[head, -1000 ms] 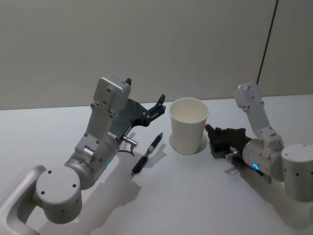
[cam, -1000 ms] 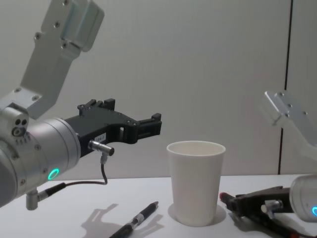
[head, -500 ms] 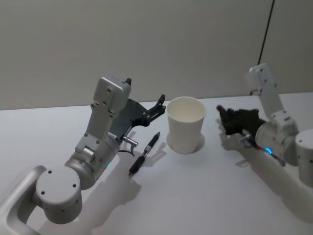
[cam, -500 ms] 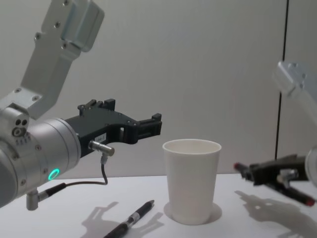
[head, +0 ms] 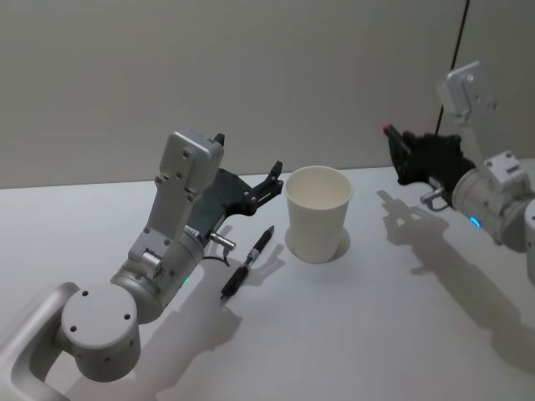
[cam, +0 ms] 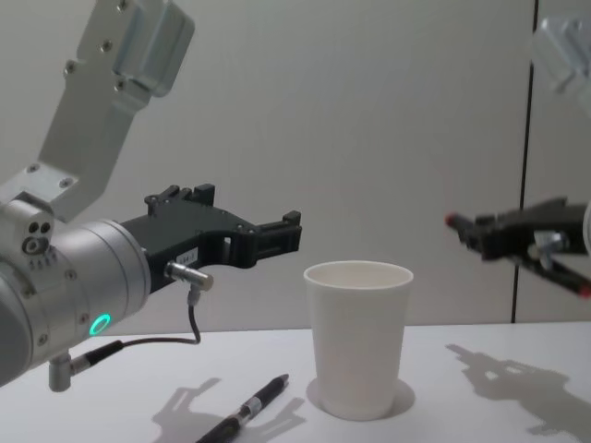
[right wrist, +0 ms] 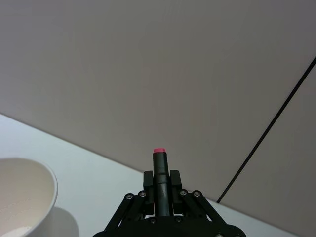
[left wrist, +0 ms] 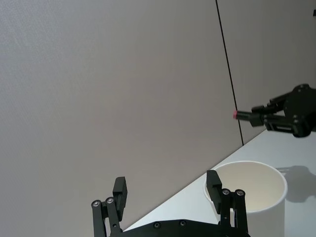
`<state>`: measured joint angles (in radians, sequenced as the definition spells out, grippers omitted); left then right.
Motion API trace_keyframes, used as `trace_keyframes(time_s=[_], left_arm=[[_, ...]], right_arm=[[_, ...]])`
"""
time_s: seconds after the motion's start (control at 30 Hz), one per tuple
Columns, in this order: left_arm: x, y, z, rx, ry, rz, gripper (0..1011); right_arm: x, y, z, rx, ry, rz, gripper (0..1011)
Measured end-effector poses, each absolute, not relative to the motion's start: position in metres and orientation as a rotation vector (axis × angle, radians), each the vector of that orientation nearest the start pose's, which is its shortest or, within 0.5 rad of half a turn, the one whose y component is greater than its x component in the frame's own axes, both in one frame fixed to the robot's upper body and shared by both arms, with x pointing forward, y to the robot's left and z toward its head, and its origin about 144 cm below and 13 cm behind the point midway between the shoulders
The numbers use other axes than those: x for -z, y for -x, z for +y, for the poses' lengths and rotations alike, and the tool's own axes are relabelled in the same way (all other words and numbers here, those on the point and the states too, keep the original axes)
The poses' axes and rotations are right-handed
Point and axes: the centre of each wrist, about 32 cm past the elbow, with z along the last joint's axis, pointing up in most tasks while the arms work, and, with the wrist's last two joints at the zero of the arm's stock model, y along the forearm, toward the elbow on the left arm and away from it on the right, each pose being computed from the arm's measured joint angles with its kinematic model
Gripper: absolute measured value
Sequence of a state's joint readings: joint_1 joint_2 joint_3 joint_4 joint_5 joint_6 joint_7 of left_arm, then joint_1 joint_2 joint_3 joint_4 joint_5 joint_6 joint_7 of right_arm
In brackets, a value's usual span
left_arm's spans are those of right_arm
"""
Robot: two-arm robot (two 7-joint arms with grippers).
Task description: Place the pen into the pen holder.
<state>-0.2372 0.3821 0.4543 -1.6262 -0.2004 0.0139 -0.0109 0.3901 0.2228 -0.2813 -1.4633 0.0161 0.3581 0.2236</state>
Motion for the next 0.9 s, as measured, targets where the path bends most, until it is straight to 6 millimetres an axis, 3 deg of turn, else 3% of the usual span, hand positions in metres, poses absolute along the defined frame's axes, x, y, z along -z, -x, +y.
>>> trace_keyframes(time_s=[0.9], left_arm=[[-1.204,-0.492,0.198,-1.124,-0.061,-0.268,1001]], right_arm=[[-1.287,-0.554,-0.196,1.154,0.028,-0.447,185]])
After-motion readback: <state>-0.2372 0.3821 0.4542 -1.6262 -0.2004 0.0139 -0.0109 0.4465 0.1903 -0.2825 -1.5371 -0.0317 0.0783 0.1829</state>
